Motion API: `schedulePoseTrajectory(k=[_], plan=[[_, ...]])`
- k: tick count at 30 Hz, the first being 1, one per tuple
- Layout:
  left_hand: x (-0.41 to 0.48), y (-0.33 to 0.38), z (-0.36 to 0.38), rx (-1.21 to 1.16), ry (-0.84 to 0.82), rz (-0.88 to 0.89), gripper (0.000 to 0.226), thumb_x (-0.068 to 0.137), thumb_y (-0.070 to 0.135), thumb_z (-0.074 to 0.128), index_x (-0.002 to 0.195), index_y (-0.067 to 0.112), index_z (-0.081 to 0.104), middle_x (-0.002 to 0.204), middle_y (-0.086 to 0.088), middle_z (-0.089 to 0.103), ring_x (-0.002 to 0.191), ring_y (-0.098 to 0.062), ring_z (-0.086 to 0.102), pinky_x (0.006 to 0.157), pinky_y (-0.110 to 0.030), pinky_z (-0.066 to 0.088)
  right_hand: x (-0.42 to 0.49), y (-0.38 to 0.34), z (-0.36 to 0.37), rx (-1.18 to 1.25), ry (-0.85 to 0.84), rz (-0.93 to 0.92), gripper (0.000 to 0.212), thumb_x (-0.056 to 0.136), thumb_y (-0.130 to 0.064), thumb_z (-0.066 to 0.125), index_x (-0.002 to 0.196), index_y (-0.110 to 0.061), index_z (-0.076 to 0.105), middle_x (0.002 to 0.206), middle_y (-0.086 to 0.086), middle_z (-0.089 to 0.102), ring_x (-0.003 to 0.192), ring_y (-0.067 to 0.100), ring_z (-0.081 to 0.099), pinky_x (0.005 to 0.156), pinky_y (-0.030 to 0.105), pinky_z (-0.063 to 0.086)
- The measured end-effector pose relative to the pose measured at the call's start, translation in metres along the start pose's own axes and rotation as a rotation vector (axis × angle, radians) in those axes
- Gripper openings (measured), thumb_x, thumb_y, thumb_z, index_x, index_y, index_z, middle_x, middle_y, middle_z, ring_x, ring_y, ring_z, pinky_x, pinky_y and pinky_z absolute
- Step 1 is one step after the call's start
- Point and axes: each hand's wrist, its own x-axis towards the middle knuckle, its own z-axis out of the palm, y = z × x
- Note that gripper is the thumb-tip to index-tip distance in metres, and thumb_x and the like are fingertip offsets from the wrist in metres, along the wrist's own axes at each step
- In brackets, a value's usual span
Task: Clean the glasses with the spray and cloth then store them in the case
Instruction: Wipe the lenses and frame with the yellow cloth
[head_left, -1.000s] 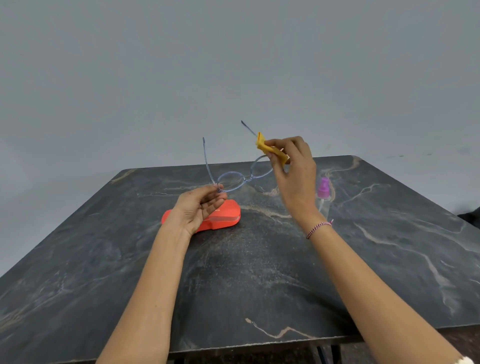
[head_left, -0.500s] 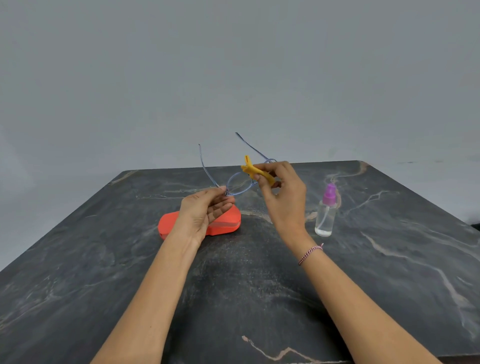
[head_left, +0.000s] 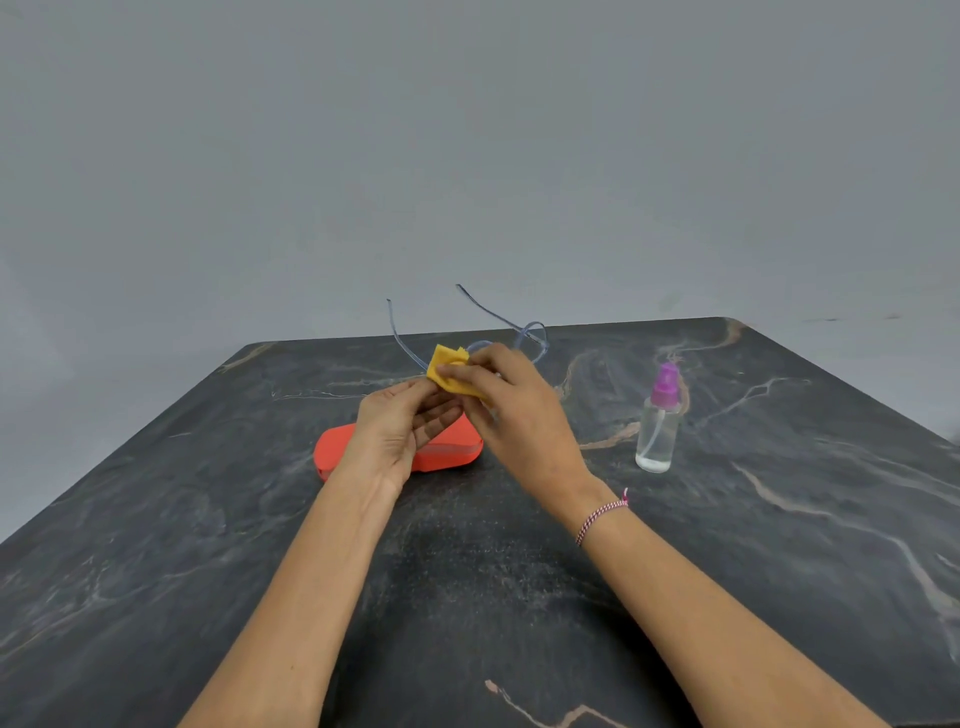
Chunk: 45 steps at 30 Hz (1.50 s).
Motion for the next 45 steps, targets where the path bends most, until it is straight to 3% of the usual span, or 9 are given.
schedulePoseTrajectory(k=[7, 19, 27, 31, 38, 45], plan=[[0.000, 0.001, 0.001, 0.012, -0.020, -0.064, 0.005, 0.083, 0.001, 0.062, 0.080, -0.002, 0.064, 0.057, -0.010, 0.069, 0.053, -0.011, 0.068, 0.049, -0.016, 0.053, 0.006, 0.015, -0.016, 0.074, 0.229, 0.182, 0.024, 0.087, -0.006, 0.062, 0.111, -0.008, 0.066, 0.089, 0.008, 0.058, 0.077, 0.019, 0.057, 0.068, 0.028, 0.048], [-0.004, 0.004, 0.001, -0.023, -0.048, -0.081, 0.014, 0.087, -0.002, 0.054, 0.076, 0.000, 0.062, 0.057, -0.005, 0.068, 0.053, -0.009, 0.067, 0.050, -0.016, 0.053, 0.001, 0.001, -0.003, 0.000, -0.010, 0.008, 0.027, 0.081, -0.002, 0.066, 0.107, -0.008, 0.065, 0.099, 0.006, 0.060, 0.089, 0.022, 0.057, 0.075, 0.026, 0.046], [-0.005, 0.004, 0.002, -0.028, -0.103, -0.156, 0.010, 0.087, 0.001, 0.056, 0.080, -0.002, 0.062, 0.061, -0.010, 0.070, 0.059, -0.012, 0.070, 0.052, -0.016, 0.055, 0.007, 0.016, -0.018, 0.126, 0.233, 0.242, 0.019, 0.086, -0.005, 0.063, 0.105, -0.008, 0.065, 0.095, 0.003, 0.061, 0.080, 0.004, 0.055, 0.072, 0.016, 0.048], [-0.004, 0.005, 0.001, -0.056, -0.102, -0.162, 0.011, 0.087, 0.000, 0.056, 0.080, -0.004, 0.063, 0.065, -0.011, 0.070, 0.062, -0.014, 0.070, 0.060, -0.020, 0.058, 0.004, 0.011, -0.014, 0.138, 0.188, 0.192, 0.018, 0.086, -0.004, 0.063, 0.104, -0.006, 0.064, 0.096, 0.005, 0.059, 0.082, 0.006, 0.054, 0.073, 0.019, 0.048], [-0.003, 0.006, -0.001, -0.093, -0.060, -0.139, 0.022, 0.091, -0.006, 0.044, 0.076, -0.001, 0.060, 0.059, -0.008, 0.069, 0.056, -0.012, 0.069, 0.054, -0.020, 0.056, 0.001, 0.003, -0.006, 0.135, 0.020, 0.056, 0.023, 0.082, -0.003, 0.065, 0.104, -0.008, 0.067, 0.093, 0.007, 0.058, 0.087, 0.010, 0.053, 0.077, 0.020, 0.046], [-0.004, 0.006, 0.002, -0.115, -0.090, -0.142, 0.016, 0.089, 0.000, 0.053, 0.076, -0.004, 0.062, 0.065, -0.012, 0.070, 0.061, -0.015, 0.070, 0.058, -0.020, 0.057, 0.005, 0.016, -0.015, 0.106, 0.155, 0.172, 0.020, 0.082, 0.001, 0.065, 0.101, -0.007, 0.067, 0.093, 0.005, 0.058, 0.082, 0.010, 0.056, 0.073, 0.025, 0.049]])
